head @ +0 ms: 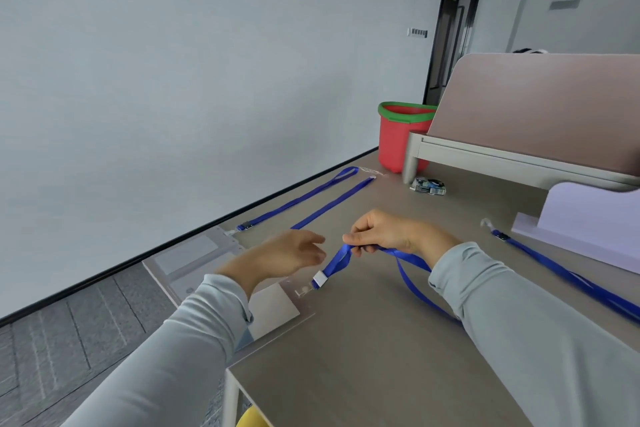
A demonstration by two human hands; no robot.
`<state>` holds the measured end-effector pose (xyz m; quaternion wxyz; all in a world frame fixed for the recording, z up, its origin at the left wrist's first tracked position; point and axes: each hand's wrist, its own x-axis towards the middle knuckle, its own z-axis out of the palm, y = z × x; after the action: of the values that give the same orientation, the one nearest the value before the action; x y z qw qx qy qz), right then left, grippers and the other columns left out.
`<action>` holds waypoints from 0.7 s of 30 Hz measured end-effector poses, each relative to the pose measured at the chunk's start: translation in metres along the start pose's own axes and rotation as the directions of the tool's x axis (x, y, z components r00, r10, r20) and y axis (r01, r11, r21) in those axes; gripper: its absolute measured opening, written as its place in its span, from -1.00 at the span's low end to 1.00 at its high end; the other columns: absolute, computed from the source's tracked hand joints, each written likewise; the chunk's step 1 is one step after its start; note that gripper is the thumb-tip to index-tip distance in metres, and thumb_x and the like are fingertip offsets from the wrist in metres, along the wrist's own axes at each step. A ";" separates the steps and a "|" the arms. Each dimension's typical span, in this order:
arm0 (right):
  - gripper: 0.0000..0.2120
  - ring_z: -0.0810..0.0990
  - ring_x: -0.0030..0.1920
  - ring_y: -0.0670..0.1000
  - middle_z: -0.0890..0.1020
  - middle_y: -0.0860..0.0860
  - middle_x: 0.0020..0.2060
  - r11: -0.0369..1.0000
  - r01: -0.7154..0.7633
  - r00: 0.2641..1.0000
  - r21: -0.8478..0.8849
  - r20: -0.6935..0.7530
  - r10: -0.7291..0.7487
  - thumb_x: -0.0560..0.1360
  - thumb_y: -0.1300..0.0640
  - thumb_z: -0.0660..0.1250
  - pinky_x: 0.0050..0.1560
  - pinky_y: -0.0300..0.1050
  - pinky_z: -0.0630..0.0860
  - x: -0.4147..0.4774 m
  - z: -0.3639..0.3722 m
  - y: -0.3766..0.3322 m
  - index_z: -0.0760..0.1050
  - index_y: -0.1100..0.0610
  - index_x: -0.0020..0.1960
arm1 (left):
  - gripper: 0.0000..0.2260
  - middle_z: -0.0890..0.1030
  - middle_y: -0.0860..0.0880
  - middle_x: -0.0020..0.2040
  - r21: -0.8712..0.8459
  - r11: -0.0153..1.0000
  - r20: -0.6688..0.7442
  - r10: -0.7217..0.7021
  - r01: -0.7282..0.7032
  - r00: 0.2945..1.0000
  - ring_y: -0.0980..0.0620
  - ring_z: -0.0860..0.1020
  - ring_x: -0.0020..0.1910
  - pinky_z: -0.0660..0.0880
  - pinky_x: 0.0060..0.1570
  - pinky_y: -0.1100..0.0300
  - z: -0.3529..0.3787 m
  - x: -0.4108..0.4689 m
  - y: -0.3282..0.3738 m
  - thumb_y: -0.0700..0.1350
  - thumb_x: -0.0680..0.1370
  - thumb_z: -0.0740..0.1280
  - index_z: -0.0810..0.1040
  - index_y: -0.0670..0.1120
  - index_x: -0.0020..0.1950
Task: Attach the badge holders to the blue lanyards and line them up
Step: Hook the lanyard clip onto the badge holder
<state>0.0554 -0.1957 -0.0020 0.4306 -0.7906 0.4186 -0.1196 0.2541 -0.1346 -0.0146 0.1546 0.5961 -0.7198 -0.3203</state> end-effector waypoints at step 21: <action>-0.71 0.41 -0.38 -0.08 0.58 0.02 -0.35 0.985 -0.122 0.993 -0.123 -0.022 0.120 0.47 0.34 0.12 -0.28 -0.30 0.41 -0.026 -0.034 0.022 0.52 0.17 -0.34 | -0.82 0.46 0.00 -0.35 -0.292 0.957 0.027 0.006 0.002 1.000 0.15 0.35 -0.45 0.34 -0.40 0.34 0.018 0.021 0.004 -0.11 0.61 0.17 0.50 -0.08 -0.15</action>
<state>0.0080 -0.2019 0.0054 0.3842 -0.7881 0.4754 -0.0728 0.2353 -0.1494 -0.0286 0.2311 0.5617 -0.6674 -0.4310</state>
